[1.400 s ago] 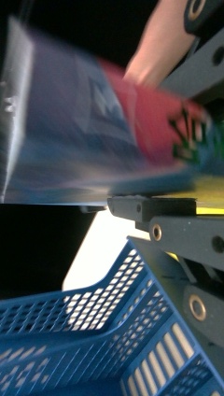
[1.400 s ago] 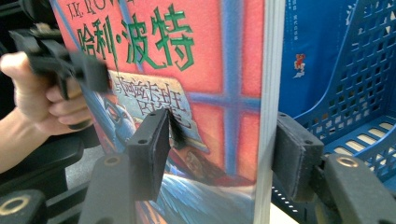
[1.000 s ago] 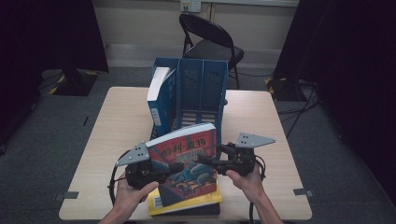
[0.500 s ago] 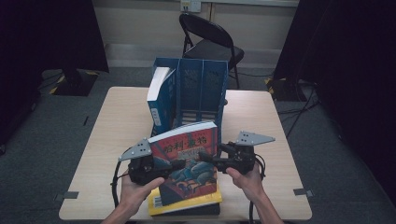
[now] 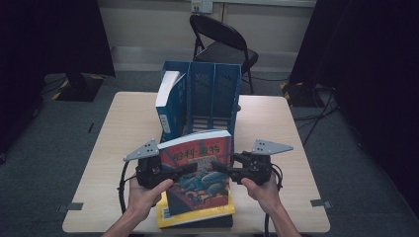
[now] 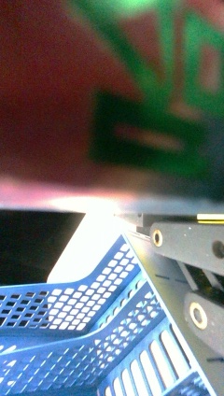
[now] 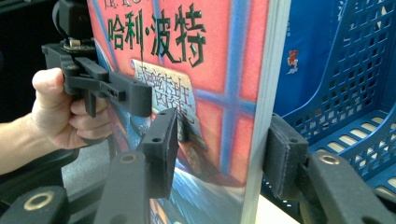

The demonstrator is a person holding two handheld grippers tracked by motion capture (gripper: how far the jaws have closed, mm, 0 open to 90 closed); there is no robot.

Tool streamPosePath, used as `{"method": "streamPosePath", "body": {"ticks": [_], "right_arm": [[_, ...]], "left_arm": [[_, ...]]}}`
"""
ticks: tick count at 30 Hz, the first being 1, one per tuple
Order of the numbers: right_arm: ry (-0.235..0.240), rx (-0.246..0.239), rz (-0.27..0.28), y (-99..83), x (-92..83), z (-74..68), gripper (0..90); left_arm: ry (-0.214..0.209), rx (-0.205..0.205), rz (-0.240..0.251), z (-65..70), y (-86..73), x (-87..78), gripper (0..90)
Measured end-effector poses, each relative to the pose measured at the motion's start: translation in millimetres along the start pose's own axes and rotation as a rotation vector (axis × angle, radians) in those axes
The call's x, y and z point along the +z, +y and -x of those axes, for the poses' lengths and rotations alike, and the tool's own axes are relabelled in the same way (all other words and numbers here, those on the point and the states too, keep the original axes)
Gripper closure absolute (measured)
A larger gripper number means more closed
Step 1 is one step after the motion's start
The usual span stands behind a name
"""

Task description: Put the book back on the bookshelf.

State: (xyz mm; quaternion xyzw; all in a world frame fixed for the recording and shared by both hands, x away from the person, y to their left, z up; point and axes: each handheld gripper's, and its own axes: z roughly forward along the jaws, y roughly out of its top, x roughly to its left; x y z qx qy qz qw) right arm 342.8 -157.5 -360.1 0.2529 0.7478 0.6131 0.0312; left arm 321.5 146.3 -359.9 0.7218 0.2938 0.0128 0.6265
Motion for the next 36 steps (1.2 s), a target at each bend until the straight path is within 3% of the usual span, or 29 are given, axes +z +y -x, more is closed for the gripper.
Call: {"method": "streamPosePath", "body": {"ticks": [4,8,11,14,24,32,36], "right_arm": [[0.0,0.002,-0.001,0.1,1.1,-0.2,49.5],[0.016,0.002,0.0,0.3,0.4,-0.1,51.0],[-0.008,-0.002,0.002,0.0,2.5,-2.5,49.5],[0.009,0.007,0.0,0.7,3.8,-0.6,48.5],[0.006,0.004,-0.002,0.7,3.4,-0.3,47.8],[0.008,-0.005,-0.001,-0.5,1.9,0.2,47.7],[-0.007,0.002,0.01,-2.0,-3.0,1.7,46.1]], "left_arm": [[-0.004,0.035,-0.002,3.5,-0.3,-1.0,70.2],[-0.019,0.028,-0.006,4.2,3.0,-1.8,69.4],[0.007,0.059,-0.021,6.8,4.1,-2.5,72.2],[0.021,0.082,-0.013,11.3,1.9,-3.9,73.8],[0.042,0.06,-0.027,13.2,5.3,-2.5,74.0],[0.04,0.07,-0.04,15.9,8.2,-2.6,74.3],[0.055,0.038,-0.04,15.4,9.0,-2.4,74.4]]}}
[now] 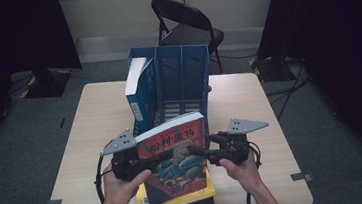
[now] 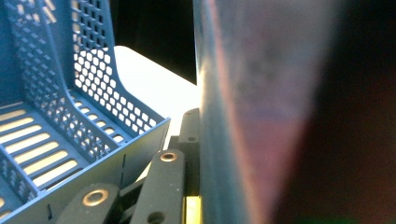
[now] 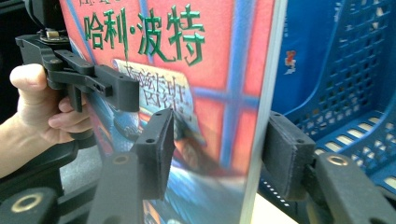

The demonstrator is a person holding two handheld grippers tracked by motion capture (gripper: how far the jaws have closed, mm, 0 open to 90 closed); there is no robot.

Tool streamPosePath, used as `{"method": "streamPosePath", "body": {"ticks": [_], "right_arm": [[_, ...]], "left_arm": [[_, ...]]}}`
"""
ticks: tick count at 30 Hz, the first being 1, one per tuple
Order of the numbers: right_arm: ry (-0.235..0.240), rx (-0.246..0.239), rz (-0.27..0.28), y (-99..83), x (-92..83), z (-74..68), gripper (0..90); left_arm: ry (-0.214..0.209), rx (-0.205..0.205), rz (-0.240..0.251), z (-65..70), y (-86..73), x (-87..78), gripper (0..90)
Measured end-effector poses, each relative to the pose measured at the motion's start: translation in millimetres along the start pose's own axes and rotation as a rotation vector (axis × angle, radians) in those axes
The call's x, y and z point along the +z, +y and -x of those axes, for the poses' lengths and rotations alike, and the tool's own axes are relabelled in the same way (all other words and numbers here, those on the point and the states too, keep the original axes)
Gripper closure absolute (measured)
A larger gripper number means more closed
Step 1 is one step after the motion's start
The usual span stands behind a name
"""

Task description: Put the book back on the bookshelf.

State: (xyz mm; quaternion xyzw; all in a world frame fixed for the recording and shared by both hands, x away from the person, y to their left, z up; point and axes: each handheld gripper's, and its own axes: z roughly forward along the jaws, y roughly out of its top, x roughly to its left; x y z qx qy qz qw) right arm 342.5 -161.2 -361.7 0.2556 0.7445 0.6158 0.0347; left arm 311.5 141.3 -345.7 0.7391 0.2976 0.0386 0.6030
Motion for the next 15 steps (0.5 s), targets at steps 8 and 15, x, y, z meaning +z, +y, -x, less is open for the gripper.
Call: {"method": "streamPosePath", "body": {"ticks": [8,15], "right_arm": [[-0.063,0.027,-0.013,-12.0,-19.9,6.9,41.6],[-0.102,0.076,-0.013,-29.1,-38.3,14.5,41.2]], "left_arm": [[0.027,-0.009,0.012,-7.9,2.0,-14.2,74.4],[0.071,-0.008,0.033,-11.9,4.8,-26.0,74.4]]}}
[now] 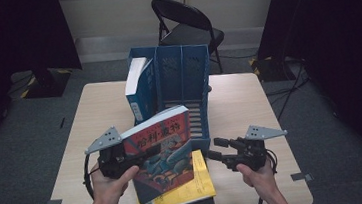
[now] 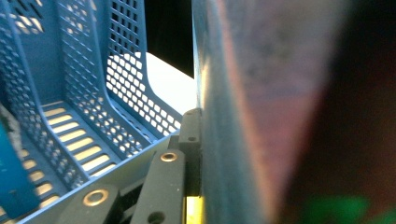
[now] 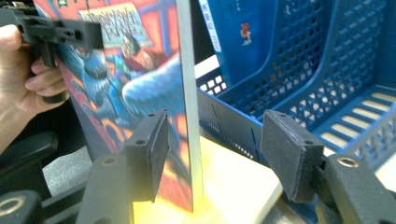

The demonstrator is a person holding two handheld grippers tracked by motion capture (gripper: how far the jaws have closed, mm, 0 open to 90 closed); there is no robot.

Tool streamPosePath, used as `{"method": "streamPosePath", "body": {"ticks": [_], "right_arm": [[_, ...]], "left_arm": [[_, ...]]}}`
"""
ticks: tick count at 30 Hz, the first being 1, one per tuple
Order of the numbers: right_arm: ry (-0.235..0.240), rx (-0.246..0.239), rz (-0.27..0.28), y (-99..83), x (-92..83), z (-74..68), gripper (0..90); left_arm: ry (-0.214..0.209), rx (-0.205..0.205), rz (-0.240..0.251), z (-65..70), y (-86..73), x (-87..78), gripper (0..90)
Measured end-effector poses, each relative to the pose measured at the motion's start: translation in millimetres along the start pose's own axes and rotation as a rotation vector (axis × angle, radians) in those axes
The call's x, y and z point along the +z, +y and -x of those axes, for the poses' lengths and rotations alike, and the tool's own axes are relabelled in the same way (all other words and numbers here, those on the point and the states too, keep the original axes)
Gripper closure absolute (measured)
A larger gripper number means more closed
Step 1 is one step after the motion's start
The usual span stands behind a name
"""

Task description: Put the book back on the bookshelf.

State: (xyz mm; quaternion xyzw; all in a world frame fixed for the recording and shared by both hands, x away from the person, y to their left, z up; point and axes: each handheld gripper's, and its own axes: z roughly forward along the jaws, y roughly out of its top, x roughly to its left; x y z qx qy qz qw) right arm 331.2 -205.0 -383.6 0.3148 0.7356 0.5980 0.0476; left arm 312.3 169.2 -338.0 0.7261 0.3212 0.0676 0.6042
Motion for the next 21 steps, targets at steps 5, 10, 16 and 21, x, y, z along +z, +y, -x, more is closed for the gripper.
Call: {"method": "streamPosePath", "body": {"ticks": [5,10,16,21], "right_arm": [[-0.038,0.01,-0.016,-8.1,-4.2,4.7,38.2],[-0.064,0.022,-0.04,-16.1,-3.6,11.9,36.8],[-0.083,0.027,-0.048,-18.4,-2.8,14.9,36.3],[-0.091,0.031,-0.067,-22.8,-1.6,17.9,36.9]], "left_arm": [[0.038,-0.031,0.027,-6.4,-2.1,-6.2,74.4],[0.052,-0.042,0.045,-8.6,-0.7,-9.8,74.4],[0.096,-0.037,0.058,-12.4,3.9,-9.6,74.4],[0.117,-0.04,0.069,-14.6,6.6,-9.8,74.4]]}}
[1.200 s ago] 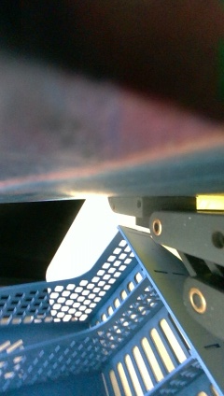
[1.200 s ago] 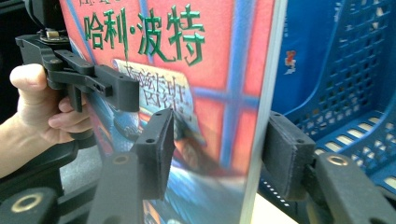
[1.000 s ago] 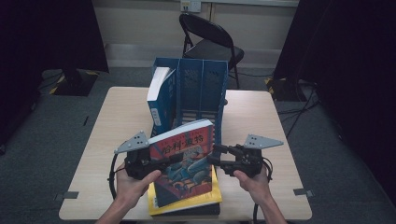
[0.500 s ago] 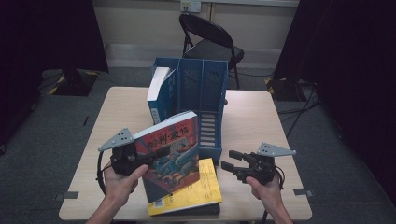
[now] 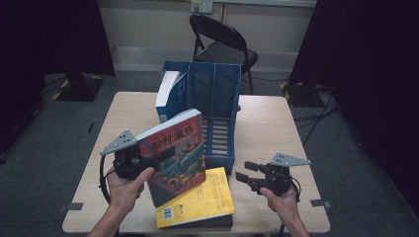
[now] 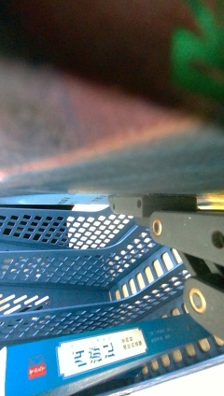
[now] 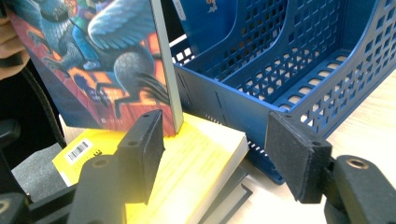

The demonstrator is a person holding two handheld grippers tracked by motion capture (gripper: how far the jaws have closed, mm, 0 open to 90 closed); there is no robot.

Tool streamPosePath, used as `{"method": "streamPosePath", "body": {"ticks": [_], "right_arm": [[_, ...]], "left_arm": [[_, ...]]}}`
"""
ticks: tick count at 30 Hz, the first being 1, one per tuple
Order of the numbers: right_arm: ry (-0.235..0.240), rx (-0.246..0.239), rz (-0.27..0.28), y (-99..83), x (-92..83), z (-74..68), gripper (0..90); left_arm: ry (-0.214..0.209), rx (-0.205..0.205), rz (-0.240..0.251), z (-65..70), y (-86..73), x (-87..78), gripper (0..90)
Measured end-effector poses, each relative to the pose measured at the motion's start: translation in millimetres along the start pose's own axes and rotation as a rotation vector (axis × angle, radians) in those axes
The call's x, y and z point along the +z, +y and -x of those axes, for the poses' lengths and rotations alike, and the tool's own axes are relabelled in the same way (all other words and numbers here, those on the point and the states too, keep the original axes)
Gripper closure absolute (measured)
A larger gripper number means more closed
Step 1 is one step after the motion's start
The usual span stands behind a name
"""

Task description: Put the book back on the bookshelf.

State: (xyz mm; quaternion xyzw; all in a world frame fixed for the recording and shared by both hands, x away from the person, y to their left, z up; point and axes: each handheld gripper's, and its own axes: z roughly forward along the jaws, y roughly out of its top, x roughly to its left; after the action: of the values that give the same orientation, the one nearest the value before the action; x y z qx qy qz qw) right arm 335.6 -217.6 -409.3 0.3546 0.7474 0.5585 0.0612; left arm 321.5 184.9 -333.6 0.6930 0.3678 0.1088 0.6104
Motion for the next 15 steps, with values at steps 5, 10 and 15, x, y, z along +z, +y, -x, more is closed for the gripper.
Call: {"method": "streamPosePath", "body": {"ticks": [5,10,15], "right_arm": [[-0.008,-0.001,-0.004,-1.1,1.5,1.8,36.5],[-0.009,-0.001,-0.013,-1.4,2.1,2.6,36.8],[-0.013,0.0,-0.013,-1.5,2.0,3.8,36.4]], "left_arm": [[0.008,0.009,0.015,0.1,6.2,-0.1,74.4],[0.018,0.021,0.019,-4.1,10.1,5.4,74.3],[0.011,-0.008,0.034,-7.9,13.7,8.5,74.4]]}}
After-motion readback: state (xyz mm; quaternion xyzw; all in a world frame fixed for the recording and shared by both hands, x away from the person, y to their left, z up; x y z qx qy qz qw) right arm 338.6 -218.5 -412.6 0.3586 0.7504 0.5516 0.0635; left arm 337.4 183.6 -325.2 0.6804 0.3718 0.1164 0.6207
